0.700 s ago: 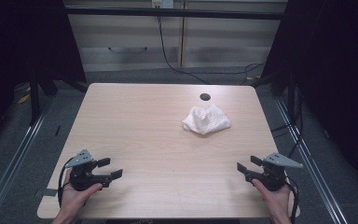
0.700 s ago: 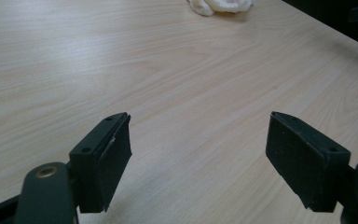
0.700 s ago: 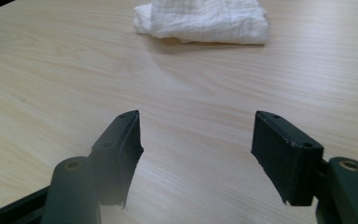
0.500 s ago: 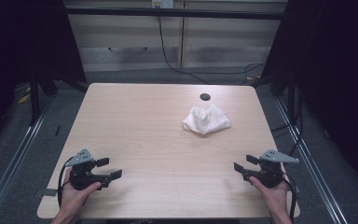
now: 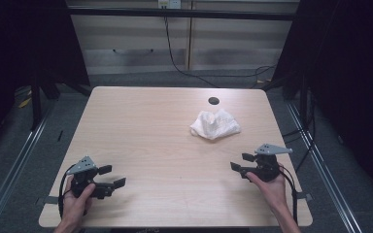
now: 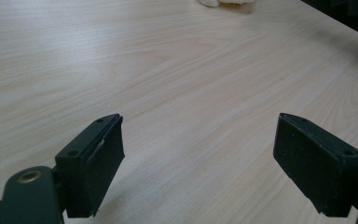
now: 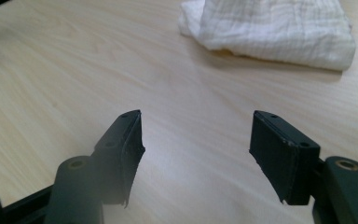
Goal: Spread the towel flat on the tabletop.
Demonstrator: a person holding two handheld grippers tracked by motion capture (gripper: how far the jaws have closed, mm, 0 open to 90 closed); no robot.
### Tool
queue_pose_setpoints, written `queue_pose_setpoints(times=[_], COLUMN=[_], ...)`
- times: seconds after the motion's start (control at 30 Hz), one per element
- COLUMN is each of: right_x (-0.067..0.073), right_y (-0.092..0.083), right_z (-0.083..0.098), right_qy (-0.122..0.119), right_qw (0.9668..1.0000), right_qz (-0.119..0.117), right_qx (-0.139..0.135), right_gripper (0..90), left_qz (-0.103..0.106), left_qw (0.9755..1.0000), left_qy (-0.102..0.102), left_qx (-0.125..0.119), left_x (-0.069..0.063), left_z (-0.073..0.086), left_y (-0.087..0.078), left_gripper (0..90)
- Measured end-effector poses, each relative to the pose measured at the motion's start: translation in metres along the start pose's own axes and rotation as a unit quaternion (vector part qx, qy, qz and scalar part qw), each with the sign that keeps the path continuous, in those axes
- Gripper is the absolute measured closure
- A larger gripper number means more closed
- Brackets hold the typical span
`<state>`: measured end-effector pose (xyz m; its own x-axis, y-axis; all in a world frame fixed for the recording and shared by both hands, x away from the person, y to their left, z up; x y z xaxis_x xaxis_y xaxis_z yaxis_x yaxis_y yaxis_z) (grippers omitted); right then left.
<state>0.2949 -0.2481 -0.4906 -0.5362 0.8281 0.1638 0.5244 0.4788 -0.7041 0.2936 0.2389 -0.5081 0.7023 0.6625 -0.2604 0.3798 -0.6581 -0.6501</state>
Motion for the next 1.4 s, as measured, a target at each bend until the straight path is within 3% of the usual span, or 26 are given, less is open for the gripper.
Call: queue_pose_setpoints(times=[0.07,0.3,0.47,0.63,0.77,0.93,1.17,1.3,1.33,1.4], right_x=[-0.003,-0.011,-0.022,-0.030,-0.041,-0.056,-0.074,-0.079,-0.081,-0.084], right_y=[0.002,0.026,0.035,0.048,0.055,0.066,0.087,0.096,0.101,0.110], right_z=[-0.009,-0.043,-0.071,-0.079,-0.090,-0.099,-0.110,-0.118,-0.119,-0.120], right_qy=[0.008,-0.011,-0.020,-0.020,-0.018,-0.016,0.000,0.012,0.013,0.013], right_qw=[0.9999,0.9992,0.9992,0.9987,0.9984,0.9979,0.9981,0.9979,0.9974,0.9965], right_qz=[-0.003,-0.029,-0.026,-0.027,-0.024,-0.013,-0.003,-0.001,-0.002,0.006], right_qx=[-0.008,0.024,0.023,0.039,0.047,0.061,0.062,0.063,0.070,0.083], right_gripper=[32.3,31.3,30.2,30.1,22.4,22.5,22.1,20.8,22.4,22.5], left_qz=[-0.002,-0.004,0.000,0.010,0.006,0.004,0.005,0.013,0.027,0.025], left_qw=[1.0000,0.9999,1.0000,0.9999,1.0000,1.0000,0.9999,0.9998,0.9995,0.9994], left_qy=[0.003,0.007,0.007,0.012,0.008,0.009,0.005,0.003,0.005,0.008], left_qx=[0.003,-0.006,0.006,0.001,0.001,0.002,-0.011,-0.015,-0.017,-0.022], left_x=[0.000,0.002,0.002,-0.003,0.001,0.003,0.003,0.002,0.000,-0.002], left_z=[0.000,-0.004,-0.003,-0.005,-0.006,-0.006,-0.006,-0.006,-0.005,-0.004], left_y=[0.001,0.000,0.004,0.001,0.004,0.006,0.000,-0.001,-0.003,-0.006], left_gripper=[15.9,15.9,15.9,15.9,15.9,16.0,16.0,15.9,15.9,15.9])
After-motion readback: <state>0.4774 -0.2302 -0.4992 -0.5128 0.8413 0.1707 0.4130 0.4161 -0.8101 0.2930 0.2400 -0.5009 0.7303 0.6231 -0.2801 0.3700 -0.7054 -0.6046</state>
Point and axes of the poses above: each handheld gripper's, and its own axes: y roughly forward along the jaws, z roughly out of its underside, x roughly to its left, the point moved 4 cm from there along y, roughly forward along the jaws, and after that the axes turned 10 degrees about x, right-handed, at the moved point
